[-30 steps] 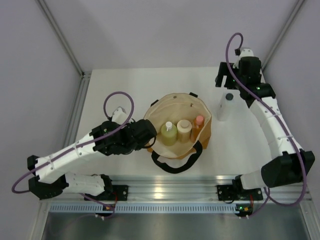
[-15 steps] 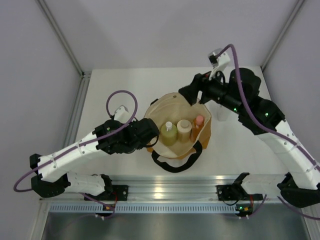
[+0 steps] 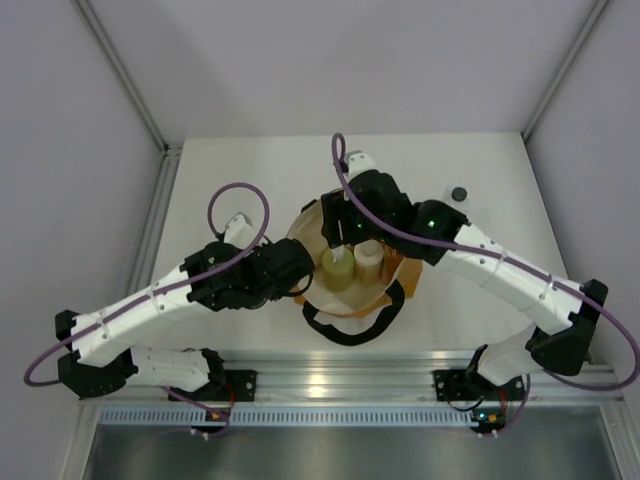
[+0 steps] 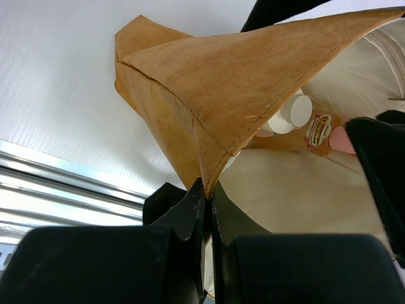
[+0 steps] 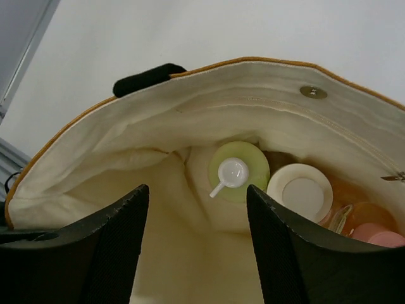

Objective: Take the personal care products out of the canvas bag

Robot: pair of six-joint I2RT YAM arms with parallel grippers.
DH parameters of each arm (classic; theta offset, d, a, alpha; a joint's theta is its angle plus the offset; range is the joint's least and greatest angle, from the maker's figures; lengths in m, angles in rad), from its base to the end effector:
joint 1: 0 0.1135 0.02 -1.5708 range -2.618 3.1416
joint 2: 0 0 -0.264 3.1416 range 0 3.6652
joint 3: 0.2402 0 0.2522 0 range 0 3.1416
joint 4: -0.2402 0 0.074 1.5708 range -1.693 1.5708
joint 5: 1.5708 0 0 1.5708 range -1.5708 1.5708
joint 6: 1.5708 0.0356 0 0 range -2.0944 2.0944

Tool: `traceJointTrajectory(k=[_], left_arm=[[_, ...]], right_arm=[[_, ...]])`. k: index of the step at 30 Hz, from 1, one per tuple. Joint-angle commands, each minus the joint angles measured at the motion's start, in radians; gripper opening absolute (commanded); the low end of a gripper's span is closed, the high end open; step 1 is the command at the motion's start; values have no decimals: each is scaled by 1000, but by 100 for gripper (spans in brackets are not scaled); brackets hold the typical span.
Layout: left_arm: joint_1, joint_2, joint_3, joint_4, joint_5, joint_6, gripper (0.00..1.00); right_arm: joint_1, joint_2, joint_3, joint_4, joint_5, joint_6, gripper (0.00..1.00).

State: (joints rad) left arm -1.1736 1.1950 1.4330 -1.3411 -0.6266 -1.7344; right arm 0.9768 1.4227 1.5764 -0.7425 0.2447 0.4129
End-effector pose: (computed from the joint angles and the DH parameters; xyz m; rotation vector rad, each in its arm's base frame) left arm 0.0941 -0.1703 0.3833 -0.8520 2.2815 -0.4828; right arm 0.1774 0.2473 0.4111 -0.4700 2.1391 0.5417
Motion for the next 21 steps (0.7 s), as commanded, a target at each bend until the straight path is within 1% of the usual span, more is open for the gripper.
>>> traceJointTrajectory(k=[1,5,11,15,21], left_arm=[[-4,-20,-14,-36,-16,-16,0],[-4,-28,-25,-36,-9,-20,0],[-4,-58,-71,-30,-4,-56,0],[-4,-71,-109,-10,8,-67,0],[-4,-51,-117,3,41,-48,0]], right_arm=[[56,34,0,-29,129,121,62],[77,85,-16,-31,224,191,61],[112,154,-42,-29,332,240,62],[118,189,-70,-28,354,264,62],[118,268,-82,-28,334,265,62]])
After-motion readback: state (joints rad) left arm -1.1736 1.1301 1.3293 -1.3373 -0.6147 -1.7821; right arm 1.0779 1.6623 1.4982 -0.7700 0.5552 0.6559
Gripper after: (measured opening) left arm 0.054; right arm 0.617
